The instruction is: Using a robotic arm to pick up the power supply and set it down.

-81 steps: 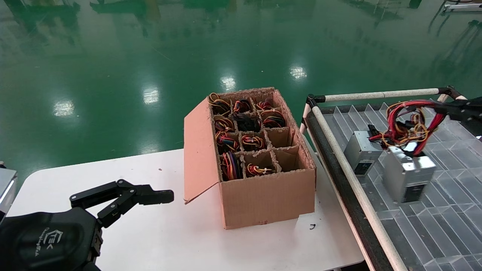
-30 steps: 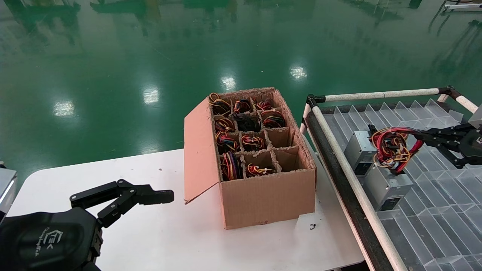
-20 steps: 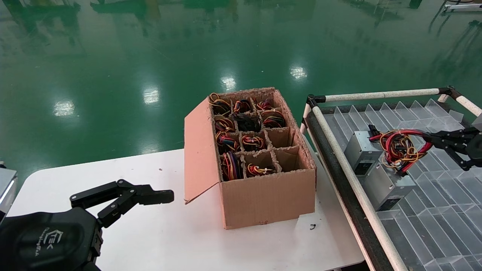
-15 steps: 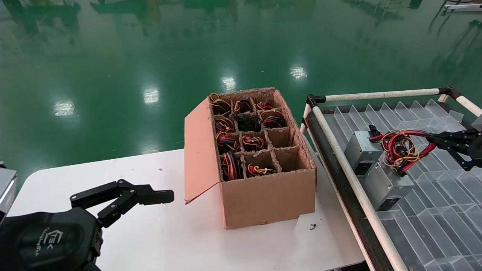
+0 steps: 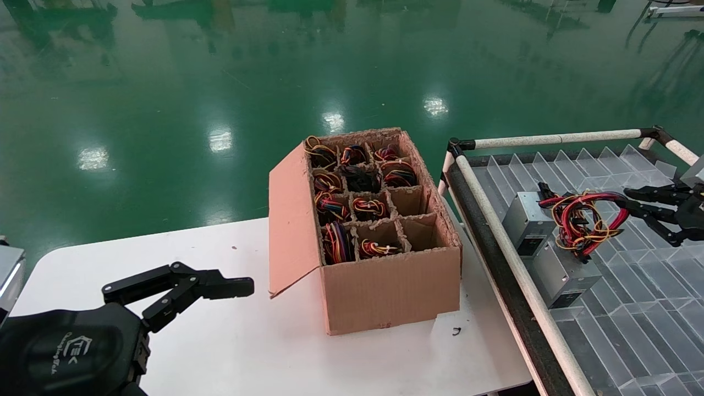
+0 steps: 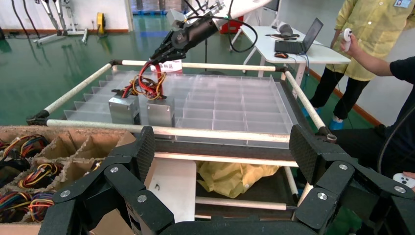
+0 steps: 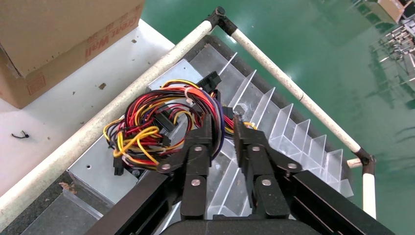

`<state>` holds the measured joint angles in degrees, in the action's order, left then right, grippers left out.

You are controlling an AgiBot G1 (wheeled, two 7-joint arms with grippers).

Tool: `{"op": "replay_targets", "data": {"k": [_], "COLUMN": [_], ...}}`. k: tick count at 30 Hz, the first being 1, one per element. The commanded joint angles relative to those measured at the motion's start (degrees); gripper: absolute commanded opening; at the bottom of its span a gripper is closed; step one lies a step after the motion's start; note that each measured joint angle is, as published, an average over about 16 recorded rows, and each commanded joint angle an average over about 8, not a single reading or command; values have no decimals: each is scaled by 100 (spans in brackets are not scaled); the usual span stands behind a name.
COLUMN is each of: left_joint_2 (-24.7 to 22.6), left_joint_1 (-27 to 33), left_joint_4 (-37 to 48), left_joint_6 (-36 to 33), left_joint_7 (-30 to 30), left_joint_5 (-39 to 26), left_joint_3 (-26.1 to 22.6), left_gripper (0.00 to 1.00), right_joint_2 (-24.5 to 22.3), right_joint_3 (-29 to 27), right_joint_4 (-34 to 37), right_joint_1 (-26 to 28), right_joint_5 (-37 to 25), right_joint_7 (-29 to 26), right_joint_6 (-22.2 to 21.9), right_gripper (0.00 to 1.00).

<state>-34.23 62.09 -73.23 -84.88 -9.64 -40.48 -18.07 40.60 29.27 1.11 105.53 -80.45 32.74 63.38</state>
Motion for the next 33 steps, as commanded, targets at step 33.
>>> {"op": "replay_targets", "data": {"k": [33], "left_joint_2": [1], "left_joint_1": [3], "left_joint_4": [4], "left_joint_6": [-1], "left_joint_7": [3], "left_joint_5": [3], "left_joint_3": [-5], "left_gripper": [100], "right_joint_2": [-107], "right_joint_3": [-280], "right_joint_4": [365], "right_joint_1": [71], "right_joint_5": [374], "right_joint_7": [-830], "right_joint_6": [912], "right_gripper": [100]}}
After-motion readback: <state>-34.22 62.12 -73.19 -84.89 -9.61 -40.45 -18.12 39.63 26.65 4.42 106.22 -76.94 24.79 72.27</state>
